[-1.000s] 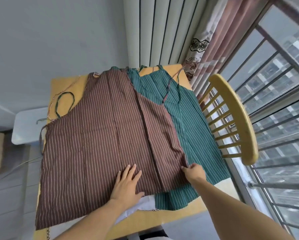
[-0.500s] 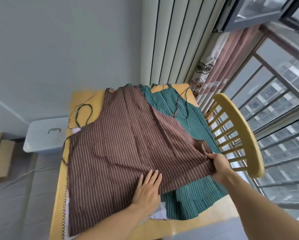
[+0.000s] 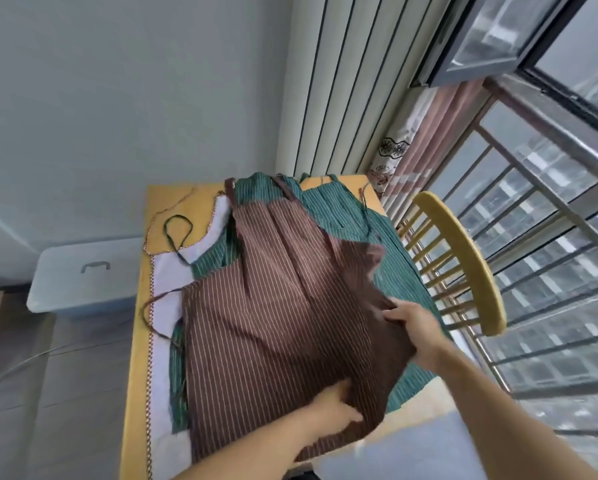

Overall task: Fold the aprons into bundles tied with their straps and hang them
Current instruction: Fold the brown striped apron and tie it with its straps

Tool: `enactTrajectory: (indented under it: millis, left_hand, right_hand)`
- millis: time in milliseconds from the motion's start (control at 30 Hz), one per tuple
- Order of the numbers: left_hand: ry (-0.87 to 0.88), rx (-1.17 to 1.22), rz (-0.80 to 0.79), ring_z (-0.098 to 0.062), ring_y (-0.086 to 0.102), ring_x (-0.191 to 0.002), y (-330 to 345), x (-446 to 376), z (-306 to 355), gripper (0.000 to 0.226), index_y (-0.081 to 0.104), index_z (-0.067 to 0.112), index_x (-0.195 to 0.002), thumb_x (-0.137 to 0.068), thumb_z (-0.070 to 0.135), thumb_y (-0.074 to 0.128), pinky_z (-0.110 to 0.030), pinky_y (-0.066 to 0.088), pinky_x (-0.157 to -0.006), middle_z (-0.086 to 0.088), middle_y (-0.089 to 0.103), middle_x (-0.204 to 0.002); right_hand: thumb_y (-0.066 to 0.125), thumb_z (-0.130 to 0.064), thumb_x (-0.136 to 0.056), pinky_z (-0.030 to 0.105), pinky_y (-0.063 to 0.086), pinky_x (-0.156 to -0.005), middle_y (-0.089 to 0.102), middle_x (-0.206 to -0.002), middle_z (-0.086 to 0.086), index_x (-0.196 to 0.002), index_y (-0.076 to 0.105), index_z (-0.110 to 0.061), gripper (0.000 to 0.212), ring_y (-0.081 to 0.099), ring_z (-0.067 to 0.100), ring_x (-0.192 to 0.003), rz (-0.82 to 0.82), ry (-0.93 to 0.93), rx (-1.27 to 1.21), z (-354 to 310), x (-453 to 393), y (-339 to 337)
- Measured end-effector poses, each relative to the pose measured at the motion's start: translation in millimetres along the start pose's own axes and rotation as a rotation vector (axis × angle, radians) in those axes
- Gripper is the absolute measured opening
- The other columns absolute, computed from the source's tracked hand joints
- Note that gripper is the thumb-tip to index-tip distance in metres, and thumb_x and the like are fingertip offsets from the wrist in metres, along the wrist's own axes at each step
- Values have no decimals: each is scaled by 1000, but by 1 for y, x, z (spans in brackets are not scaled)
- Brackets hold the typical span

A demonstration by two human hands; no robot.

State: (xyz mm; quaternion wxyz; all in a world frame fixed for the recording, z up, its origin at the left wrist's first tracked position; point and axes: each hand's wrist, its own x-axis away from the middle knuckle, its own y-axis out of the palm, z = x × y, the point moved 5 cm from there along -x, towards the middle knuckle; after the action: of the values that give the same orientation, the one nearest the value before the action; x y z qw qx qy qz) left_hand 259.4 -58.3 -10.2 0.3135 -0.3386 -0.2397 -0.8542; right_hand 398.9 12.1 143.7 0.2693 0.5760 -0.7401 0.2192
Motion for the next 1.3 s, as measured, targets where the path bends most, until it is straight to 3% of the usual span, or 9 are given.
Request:
enactTrajectory:
  millis: [100, 267, 367, 500, 633, 800, 867, 1133, 1300]
  left_hand:
    - [-111, 443, 262, -18, 68, -88, -68, 22, -28, 29, 57, 22, -130, -106, 30, 43, -30, 52, -71, -1, 70, -107]
    - [-88, 897, 417, -37, 70, -101, -177, 63, -57, 58, 65, 13, -120, -100, 63, 44, -53, 57, -89, -20, 73, -110]
    - [-123, 886, 419, -35, 60, -122, -196, 76, -71, 76, 55, 21, -139, -84, 73, 60, -57, 44, -109, -14, 62, -136]
    - [-201, 577, 598, -36, 34, -148, -209, 78, -97, 74, 23, 17, -161, -101, 41, 60, -53, 30, -121, -12, 31, -164]
    - [-224, 378, 729, -35, 50, -134, -231, 73, -112, 56, 29, 13, -159, -108, 29, 47, -46, 45, -110, -13, 43, -155]
    - [-272, 76, 818, -19, 57, -79, -255, 71, -103, 53, 43, 9, -150, -102, 29, 58, -38, 58, -78, -11, 61, -124]
    - [-234, -64, 912, -19, 61, -80, -267, 72, -83, 52, 49, 14, -139, -96, 37, 67, -38, 56, -81, 0, 62, -104]
    - [40, -709, 1064, -27, 55, -120, -310, 40, 6, 52, 56, 23, -133, -86, 29, 78, -42, 48, -101, -2, 58, -126]
    - [17, -248, 1272, -27, 59, -93, -332, 31, 16, 15, 62, 18, -105, -103, 31, 55, -37, 46, -71, -4, 62, -104]
  right_hand:
    - [39, 23, -88, 20, 53, -70, 78, -85, 3, -105, 74, -3, 47, 72, 6, -73, -237, -69, 267, 43, 13, 84]
    - [40, -6, -95, 12, 44, -64, 69, -105, -5, -134, 66, -31, 53, 60, 6, -77, -593, -82, 1022, 153, 9, 175]
    - [47, -11, -96, 31, 55, -87, 69, -122, 3, -140, 59, -32, 50, 66, 21, -101, -660, -6, 1154, 187, 6, 197]
    - [63, -33, -99, 36, 53, -100, 67, -133, 2, -150, 45, -31, 55, 71, 14, -100, -763, 191, 1114, 202, 9, 202]
    - [59, -32, -101, 36, 59, -93, 67, -129, 3, -143, 54, -25, 43, 73, 19, -101, -484, 74, 1107, 177, -18, 179]
    - [50, -13, -100, 29, 60, -61, 71, -114, 1, -143, 51, -24, 44, 72, 16, -77, -128, -48, 1102, 129, -72, 148]
    - [52, -16, -99, 33, 61, -64, 68, -124, 2, -145, 50, -24, 47, 71, 17, -79, -57, -125, 1132, 109, -95, 142]
    - [55, -27, -103, 37, 60, -81, 55, -141, 0, -145, 48, -23, 43, 67, 13, -93, 134, -186, 865, 58, -185, 128]
    - [44, -41, -105, 45, 54, -94, 52, -137, 3, -140, 51, -22, 40, 63, 23, -107, 120, -202, 953, 41, -228, 126]
